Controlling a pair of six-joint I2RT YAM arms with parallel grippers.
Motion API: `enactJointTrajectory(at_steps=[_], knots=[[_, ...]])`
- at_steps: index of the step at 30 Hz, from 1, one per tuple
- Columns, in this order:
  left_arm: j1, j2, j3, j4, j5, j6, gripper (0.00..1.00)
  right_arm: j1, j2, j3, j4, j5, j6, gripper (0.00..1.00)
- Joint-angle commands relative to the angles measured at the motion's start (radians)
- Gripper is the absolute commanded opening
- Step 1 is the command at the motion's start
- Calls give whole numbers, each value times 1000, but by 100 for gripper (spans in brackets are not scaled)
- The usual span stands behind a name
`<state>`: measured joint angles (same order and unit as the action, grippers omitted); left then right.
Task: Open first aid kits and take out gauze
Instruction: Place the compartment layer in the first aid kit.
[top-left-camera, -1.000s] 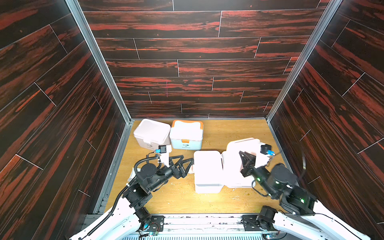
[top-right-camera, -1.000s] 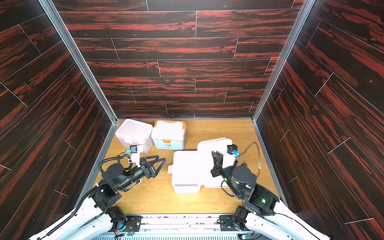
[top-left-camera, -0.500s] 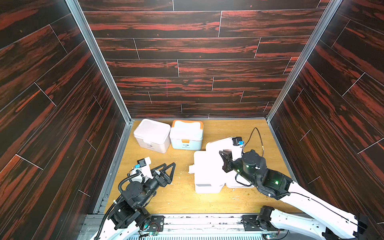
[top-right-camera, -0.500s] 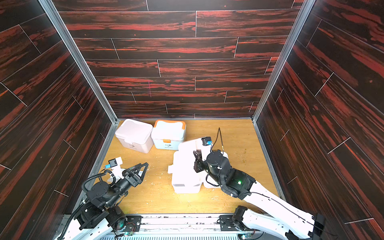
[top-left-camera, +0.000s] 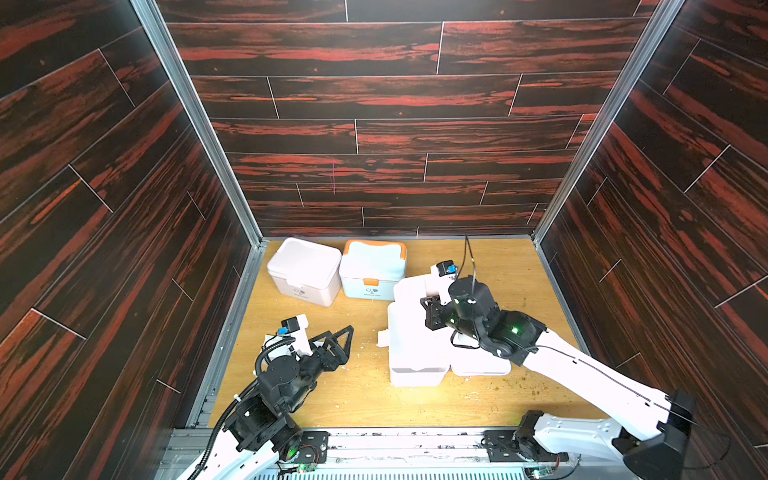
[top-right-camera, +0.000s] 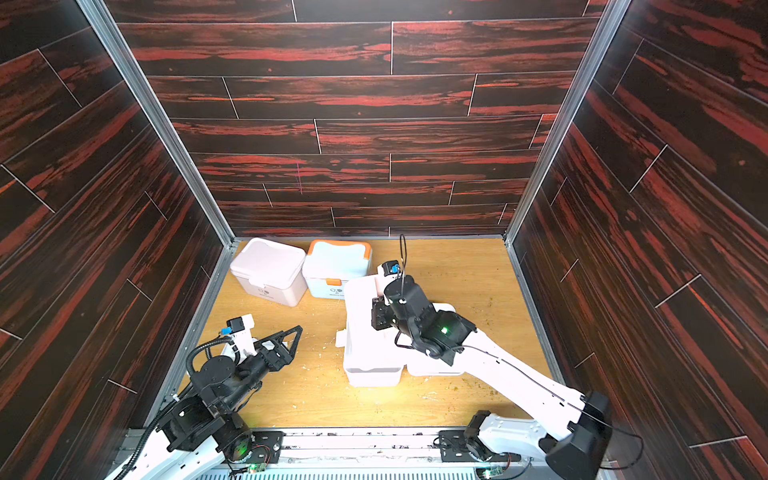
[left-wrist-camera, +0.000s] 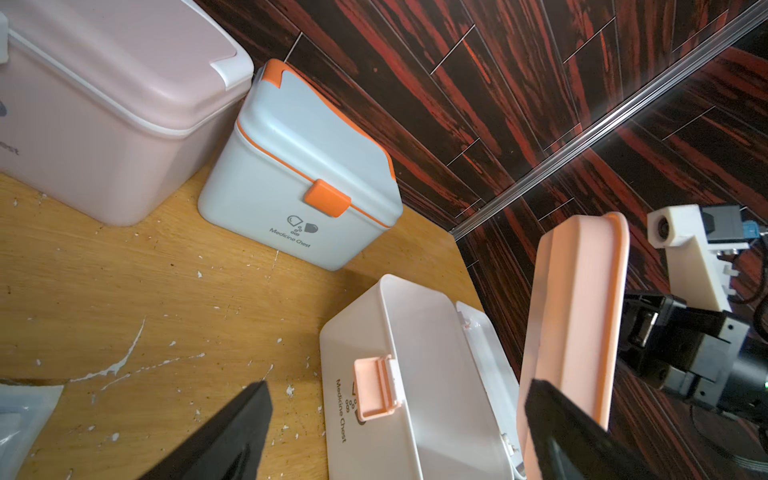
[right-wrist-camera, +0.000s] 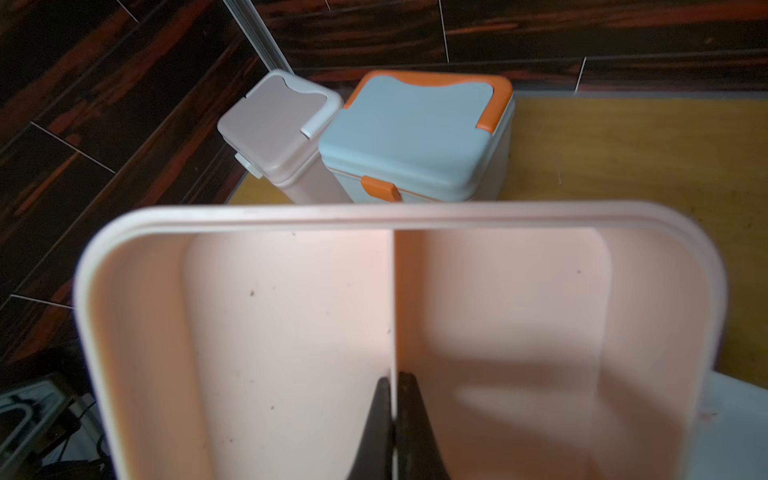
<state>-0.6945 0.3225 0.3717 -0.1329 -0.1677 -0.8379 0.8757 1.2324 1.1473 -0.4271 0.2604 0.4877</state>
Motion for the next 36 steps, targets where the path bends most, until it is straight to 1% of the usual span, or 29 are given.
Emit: enactJointTrajectory(at_steps=[1,5,10,12,15,18,23,28,36], knots=[[-3,24,0,28,18,9,100,-26,43,49,-50,-115,53,0],[-3,43,5,33,54,30,100,-50,74,71,-81,-186,78,0],[-3,47,-15,102,165,63,100,-78,126,111,-149,-248,129,0],[-3,49,-28,141,208,79,100,-84,160,145,-212,-219,168,0],[-3,51,-34,164,243,89,100,-83,227,215,-317,-167,227,0],[-4,53,-35,170,253,93,100,-83,311,299,-434,-134,289,0],[-5,50,-37,171,249,95,100,-71,445,429,-598,-44,334,0],[-5,54,-43,177,246,92,100,-65,504,467,-638,-17,364,0],[-5,56,-44,177,243,92,100,-45,595,535,-673,-2,359,0]])
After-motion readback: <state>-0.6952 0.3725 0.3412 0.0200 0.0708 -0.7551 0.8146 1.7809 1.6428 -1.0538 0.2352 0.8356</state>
